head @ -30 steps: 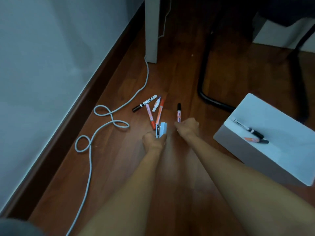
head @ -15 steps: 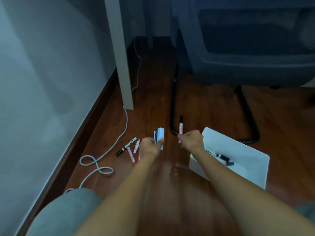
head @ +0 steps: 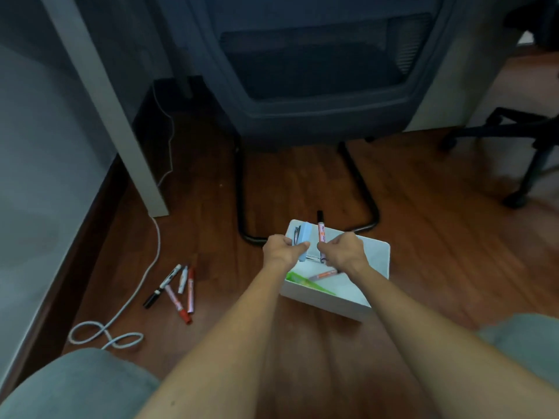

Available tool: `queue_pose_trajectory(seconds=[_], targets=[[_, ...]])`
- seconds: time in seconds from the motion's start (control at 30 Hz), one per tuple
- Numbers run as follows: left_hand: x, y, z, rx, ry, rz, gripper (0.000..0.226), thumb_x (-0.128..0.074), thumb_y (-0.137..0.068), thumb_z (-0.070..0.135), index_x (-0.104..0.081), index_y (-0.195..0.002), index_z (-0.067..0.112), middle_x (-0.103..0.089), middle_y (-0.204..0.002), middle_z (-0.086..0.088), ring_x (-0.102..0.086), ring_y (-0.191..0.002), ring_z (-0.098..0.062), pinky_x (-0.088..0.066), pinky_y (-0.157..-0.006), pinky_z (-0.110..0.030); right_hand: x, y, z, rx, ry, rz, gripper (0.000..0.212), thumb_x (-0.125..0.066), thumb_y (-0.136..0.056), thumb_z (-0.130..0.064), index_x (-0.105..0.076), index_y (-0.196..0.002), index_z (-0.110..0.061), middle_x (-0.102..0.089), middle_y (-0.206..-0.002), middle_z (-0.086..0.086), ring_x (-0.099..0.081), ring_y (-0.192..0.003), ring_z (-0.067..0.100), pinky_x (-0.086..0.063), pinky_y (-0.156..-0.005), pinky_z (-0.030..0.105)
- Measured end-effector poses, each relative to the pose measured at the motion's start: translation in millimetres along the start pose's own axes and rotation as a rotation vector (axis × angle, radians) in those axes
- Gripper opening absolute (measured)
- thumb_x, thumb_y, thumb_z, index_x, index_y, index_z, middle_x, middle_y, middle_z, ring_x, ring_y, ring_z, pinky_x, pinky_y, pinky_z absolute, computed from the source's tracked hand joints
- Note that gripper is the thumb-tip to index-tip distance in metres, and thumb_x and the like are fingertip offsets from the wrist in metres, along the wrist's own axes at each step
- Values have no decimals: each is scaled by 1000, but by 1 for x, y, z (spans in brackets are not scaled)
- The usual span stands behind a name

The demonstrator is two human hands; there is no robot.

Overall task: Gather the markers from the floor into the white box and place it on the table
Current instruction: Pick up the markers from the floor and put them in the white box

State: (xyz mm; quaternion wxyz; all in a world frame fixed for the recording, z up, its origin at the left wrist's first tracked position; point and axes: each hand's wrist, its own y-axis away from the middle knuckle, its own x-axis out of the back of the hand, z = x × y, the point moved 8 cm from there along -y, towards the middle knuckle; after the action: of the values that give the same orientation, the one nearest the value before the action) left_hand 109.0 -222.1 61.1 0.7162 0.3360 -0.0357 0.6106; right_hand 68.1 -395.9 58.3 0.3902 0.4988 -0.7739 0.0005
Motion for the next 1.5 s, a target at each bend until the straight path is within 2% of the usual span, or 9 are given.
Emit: queue_pose_trajectory(seconds=[0.23, 0.37, 0.6, 0.73, 0.87, 1.1, 1.2, 1.33, 1.5], targets=[[-44, 13, -20, -22, -113, -11, 33, -77, -82, 35, -68, -83, 4, -60, -80, -11, -57, -75, -26, -34, -55, -27, 2, -2, 53, -72, 47, -19, 28, -72, -86, -24, -79, -91, 2, -78, -85, 18, -69, -70, 22, -59, -74, 35], [-47, 9, -31, -32, -126, 17, 45, -78, -81, 38, -50, -60, 10, -54, -68, -9, -51, -66, -24, -28, -48, -28, -9, 0, 61, -70, 59, -20, 30, -74, -88, -27, -78, -95, 1, -77, -89, 16, -67, -70, 21, -56, -73, 33], [-29, 4, -27, -14, -90, 37, 47, -79, -81, 35, -53, -53, 8, -48, -55, -2, -51, -64, -24, -35, -57, -25, -17, 2, 68, -70, 87, -58, 44, -74, -86, -38, -76, -105, 1, -78, -101, 17, -74, -96, 31, -59, -86, 37], [3, -3, -21, 11, 4, 83, 39, -77, -82, 36, -75, -100, 2, -74, -104, -11, -69, -98, -28, -54, -84, -30, -3, 1, 44, -7, 81, -13, 44, -66, -93, -38, -77, -99, 5, -77, -99, 21, -72, -96, 33, -53, -80, 33], [54, -4, -21, 20, 79, 177, 36, -74, -86, 34, -75, -107, 5, -71, -120, -10, -65, -114, -26, -50, -96, -31, -16, 7, 0, 72, 75, -6, 47, -56, -98, -33, -78, -85, 7, -76, -85, 23, -70, -84, 31, -50, -80, 33], [160, -3, -61, 69, 191, 330, 29, -73, -87, 29, -74, -100, 4, -71, -116, -12, -64, -114, -26, -50, -99, -32, -87, 27, -78, 212, 35, -118, 34, -58, -95, -24, -76, -87, 3, -76, -87, 23, -74, -87, 36, -60, -86, 47], [200, -5, -86, 113, 242, 399, 24, -75, -85, 30, -73, -85, 7, -74, -109, -15, -68, -109, -28, -52, -100, -34, -126, 38, -103, 232, 55, -207, 30, -60, -94, -26, -73, -74, -7, -77, -90, 20, -74, -91, 35, -59, -92, 46], [251, 0, -111, 179, 296, 487, 24, -76, -85, 28, -75, -90, 4, -74, -106, -14, -69, -105, -27, -52, -99, -32, -172, 61, -138, 263, 121, -314, 33, -60, -96, -26, -76, -84, 0, -77, -92, 18, -74, -90, 29, -59, -91, 42], [275, -5, -163, 256, 296, 551, 22, -78, -82, 27, -76, -86, 5, -76, -104, -16, -70, -106, -28, -52, -100, -30, -238, 71, -148, 261, 137, -376, 28, -63, -92, -33, -73, -76, -13, -78, -91, 15, -76, -90, 27, -61, -89, 40]])
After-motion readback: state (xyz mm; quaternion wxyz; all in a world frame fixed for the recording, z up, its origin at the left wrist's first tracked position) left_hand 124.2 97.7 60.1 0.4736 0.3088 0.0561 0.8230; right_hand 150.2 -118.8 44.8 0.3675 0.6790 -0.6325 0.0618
